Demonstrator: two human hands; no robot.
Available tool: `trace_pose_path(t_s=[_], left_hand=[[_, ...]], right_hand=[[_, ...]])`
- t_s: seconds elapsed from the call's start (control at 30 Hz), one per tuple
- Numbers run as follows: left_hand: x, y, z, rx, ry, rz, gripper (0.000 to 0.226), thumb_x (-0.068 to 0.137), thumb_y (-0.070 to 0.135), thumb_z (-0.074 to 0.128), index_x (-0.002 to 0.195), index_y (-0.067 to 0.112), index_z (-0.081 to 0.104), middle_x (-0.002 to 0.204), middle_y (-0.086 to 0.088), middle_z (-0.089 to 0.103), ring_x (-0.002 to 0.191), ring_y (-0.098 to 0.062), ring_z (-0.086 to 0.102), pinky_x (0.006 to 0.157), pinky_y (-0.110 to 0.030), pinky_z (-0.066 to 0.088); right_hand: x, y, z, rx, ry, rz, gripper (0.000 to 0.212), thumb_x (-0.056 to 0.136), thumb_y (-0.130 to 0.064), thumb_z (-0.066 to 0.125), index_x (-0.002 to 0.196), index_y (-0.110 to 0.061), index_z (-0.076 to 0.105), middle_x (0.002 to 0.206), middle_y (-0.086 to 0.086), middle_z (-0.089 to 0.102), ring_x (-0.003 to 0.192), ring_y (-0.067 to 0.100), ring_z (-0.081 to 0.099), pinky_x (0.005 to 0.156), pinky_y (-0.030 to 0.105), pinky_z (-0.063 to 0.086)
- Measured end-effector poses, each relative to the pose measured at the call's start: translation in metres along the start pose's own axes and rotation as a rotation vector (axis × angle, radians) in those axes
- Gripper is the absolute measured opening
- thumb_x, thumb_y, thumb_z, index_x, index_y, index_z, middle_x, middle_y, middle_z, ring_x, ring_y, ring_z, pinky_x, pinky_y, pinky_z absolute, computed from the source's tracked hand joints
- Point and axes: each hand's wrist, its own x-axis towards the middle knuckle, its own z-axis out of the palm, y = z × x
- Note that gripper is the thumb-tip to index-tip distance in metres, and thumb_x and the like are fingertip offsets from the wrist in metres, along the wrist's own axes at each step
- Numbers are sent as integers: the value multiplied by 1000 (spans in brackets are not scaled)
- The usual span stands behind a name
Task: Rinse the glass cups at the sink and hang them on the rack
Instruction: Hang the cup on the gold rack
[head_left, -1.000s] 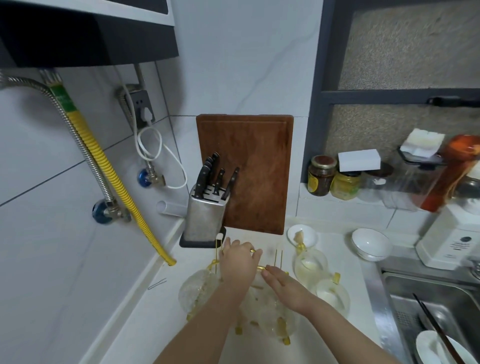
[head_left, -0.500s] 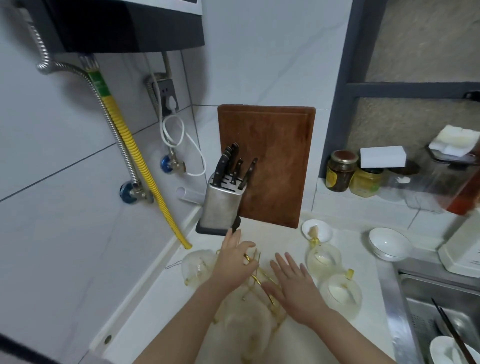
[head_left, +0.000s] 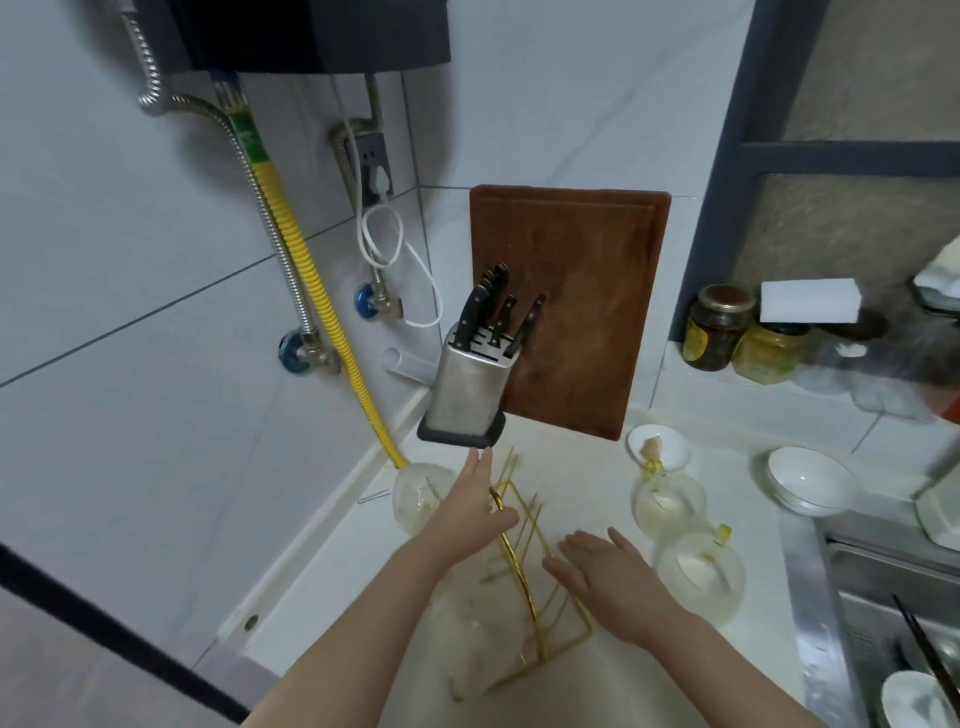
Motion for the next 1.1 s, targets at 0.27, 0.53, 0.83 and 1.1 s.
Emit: trace_pose_path(t_s=[0.27,0.53,0.83,1.1], left_hand=[[20,13,-9,91,-232,82,88,92,13,57,155,19,-3,162,1,-13,150,-15,2,107,-17,18],[43,14,-28,175,-378,101,87,92,5,54,155,18,-5,161,5,-19,150,-14,-2,103,-15,23],[47,0,-27,379,-200,192,82,86,23,62,154,28,17,164,-1,0,150,-19,-3,122,-40,15],[32,15,-5,631,3,408,68,91,60,47,150,34,28,163,3,5,150,-17,-10,121,-44,-9]], right_hand=[[-17,-13,25,110,-38,-26,111,65,-77,-8,153,-14,12,162,0,6,149,9,-1,118,28,-4],[-4,-32,34,175,-47,-19,112,64,-80,-8,153,-14,3,162,0,-3,149,10,-7,120,30,-3],[3,-33,21,168,4,17,112,60,-79,-8,153,-20,11,162,1,0,149,15,0,121,34,5],[-9,10,9,201,125,132,118,56,-87,-13,153,-25,13,162,-2,4,149,14,3,121,34,7]])
